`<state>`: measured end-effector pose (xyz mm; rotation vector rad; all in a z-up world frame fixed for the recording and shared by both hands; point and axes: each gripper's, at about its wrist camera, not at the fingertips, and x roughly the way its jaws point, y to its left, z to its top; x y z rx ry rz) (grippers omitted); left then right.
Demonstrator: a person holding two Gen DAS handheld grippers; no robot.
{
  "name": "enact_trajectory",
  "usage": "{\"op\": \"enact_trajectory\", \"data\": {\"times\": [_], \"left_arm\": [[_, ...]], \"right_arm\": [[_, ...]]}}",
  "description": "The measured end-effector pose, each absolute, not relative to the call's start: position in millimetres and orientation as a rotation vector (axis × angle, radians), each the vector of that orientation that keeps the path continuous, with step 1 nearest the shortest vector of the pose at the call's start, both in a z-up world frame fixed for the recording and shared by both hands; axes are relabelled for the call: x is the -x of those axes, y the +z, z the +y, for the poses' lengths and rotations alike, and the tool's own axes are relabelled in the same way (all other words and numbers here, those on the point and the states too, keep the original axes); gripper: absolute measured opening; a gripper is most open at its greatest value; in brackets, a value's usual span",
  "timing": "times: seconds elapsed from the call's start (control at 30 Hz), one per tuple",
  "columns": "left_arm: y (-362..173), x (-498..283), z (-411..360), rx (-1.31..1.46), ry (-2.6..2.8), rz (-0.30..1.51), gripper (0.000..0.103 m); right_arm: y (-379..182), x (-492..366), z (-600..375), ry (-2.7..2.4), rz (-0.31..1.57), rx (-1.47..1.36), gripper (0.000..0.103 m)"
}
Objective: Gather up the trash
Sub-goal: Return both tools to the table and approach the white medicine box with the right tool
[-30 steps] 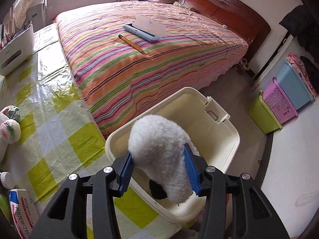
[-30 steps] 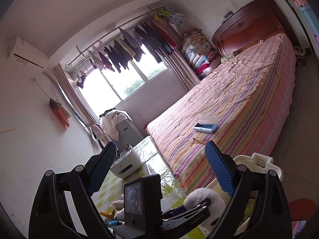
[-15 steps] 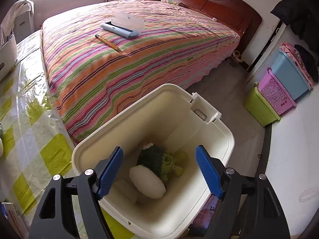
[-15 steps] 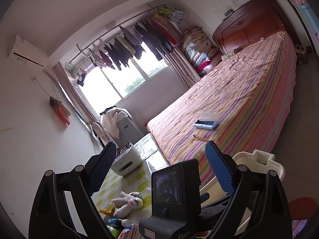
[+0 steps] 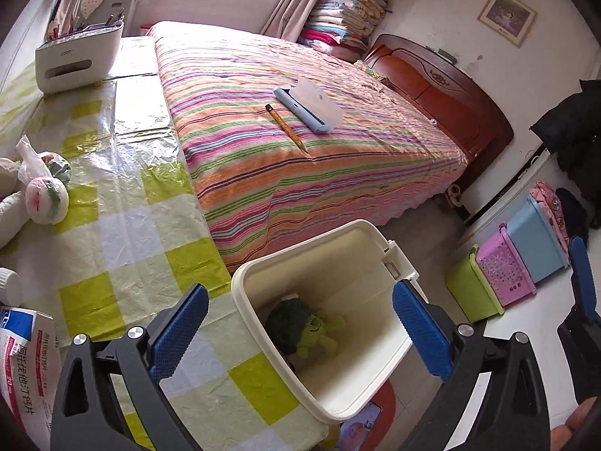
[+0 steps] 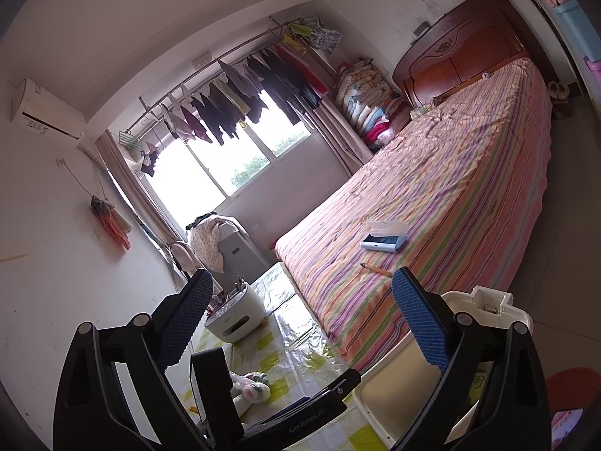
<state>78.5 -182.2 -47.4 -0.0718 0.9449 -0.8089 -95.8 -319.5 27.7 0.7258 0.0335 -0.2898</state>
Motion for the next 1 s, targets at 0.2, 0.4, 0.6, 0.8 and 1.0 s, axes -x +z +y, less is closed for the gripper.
{"op": "enact_trajectory", "data": {"times": [0.2,0.4,0.6,0.8,1.0], "left_arm": [[-23.1,-65.0,-123.4,0.170,-0.759,0.834,0.096],[-4.1,-48.7,-25.8,0.248,-0.568,0.737,0.096],[-6.4,-46.2,61.3,0.286,-0.368,0.740,0.096],[-24.3,-52.3,111.9,0.309,-0.257,0.782,0.096],[-40.3,-43.9,127.8,0.307,-0.235,0.864,0.096]], "right_arm": [[30.8,90.4,-309.2,-0.288,0.064,-0.703,0.095],[19.0,54.0,-268.5,-0.142,0.204,-0.676,0.095],[-11.5,16.6,-208.1,-0.015,0.394,-0.603,0.095],[-42.0,-5.4,-153.1,0.065,0.572,-0.511,0.095],[-74.2,-25.1,-118.1,0.125,0.718,-0.465,0.095]]}}
